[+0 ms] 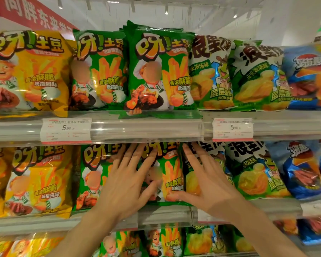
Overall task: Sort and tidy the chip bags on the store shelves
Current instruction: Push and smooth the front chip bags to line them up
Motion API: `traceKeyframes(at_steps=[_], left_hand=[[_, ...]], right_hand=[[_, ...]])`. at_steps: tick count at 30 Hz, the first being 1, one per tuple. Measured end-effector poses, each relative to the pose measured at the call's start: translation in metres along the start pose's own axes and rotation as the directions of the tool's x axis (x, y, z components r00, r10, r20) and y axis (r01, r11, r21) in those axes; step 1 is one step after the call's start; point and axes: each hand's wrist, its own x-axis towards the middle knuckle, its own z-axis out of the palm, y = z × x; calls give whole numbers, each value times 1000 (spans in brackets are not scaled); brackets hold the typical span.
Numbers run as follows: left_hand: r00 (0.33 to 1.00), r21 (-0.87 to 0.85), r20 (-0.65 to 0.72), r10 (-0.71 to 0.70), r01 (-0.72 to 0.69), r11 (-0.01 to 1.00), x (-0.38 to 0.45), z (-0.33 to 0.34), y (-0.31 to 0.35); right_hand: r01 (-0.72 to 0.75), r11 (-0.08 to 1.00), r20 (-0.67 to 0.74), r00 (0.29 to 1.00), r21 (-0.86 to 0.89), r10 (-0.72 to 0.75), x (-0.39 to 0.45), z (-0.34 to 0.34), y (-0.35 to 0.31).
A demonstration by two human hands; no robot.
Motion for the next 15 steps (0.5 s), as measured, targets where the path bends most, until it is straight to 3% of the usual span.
traceKeyframes(at_steps=[4, 9, 15], left_hand=[[995, -21, -77, 65, -67, 998, 4, -2, 33], [979, 28, 45, 197, -198, 980, 27, 8, 74], [937, 156, 193, 292, -324, 933, 62, 21, 93]], right_hand=[[-39, 996, -56, 997, 77, 43, -18, -1, 31], [-46, 998, -174, 983, 36, 51, -40, -2, 88], [107, 972, -42, 992, -211, -119, -36, 3, 125]])
